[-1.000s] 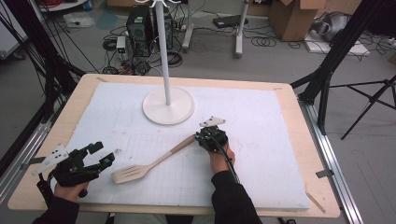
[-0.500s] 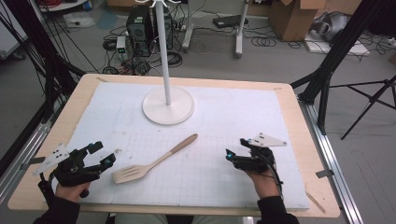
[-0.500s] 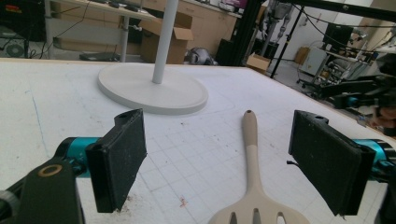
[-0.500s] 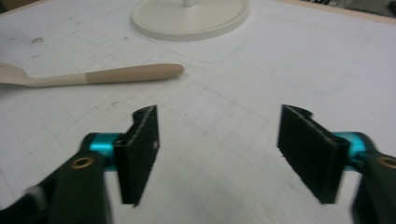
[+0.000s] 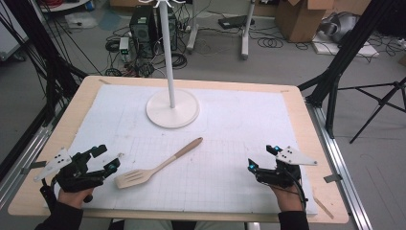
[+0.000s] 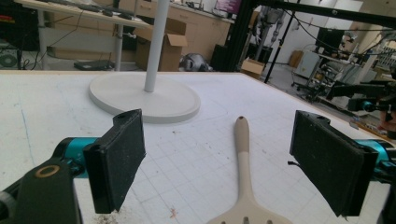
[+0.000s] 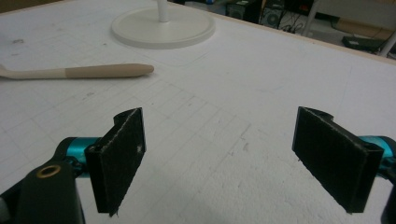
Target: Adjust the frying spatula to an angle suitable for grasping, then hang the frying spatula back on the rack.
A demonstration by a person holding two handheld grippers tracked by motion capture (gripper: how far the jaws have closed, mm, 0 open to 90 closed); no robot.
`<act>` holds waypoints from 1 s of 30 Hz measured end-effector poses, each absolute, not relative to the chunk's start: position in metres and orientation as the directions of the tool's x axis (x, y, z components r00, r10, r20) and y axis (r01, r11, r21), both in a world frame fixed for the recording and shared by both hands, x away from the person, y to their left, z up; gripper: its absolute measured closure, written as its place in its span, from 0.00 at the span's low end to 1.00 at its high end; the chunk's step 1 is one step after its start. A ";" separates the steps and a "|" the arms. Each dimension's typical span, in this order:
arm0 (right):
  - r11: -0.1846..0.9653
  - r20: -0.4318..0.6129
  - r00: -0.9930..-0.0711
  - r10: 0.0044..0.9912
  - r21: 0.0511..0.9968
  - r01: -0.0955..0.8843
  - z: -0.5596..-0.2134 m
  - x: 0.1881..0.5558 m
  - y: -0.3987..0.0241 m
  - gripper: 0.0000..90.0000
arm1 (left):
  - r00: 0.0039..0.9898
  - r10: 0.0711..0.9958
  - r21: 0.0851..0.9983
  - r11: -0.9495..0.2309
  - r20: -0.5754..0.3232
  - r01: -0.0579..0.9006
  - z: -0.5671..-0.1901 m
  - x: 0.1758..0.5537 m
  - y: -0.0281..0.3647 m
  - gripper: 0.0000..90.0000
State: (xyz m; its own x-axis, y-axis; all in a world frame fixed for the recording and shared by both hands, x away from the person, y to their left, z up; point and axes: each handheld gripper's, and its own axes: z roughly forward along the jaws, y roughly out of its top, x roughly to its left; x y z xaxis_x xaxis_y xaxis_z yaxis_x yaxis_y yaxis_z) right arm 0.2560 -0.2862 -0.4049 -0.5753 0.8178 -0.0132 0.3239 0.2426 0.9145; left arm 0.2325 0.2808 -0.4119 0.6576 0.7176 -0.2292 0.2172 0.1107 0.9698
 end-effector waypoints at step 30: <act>0.237 -0.028 -0.558 0.829 0.922 0.307 -0.401 0.244 -0.291 0.18 | 0.721 0.665 0.963 -0.014 -0.193 0.270 -0.384 0.246 0.259 0.32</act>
State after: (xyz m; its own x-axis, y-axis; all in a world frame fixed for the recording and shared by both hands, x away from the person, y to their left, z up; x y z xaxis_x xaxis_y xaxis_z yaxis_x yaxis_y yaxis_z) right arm 0.2436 -0.2913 -0.4015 -0.5581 0.8293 -0.0278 0.3069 0.2374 0.9216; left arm 0.2463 0.2590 -0.3837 0.7211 0.6655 -0.1927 0.2697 -0.0135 0.9628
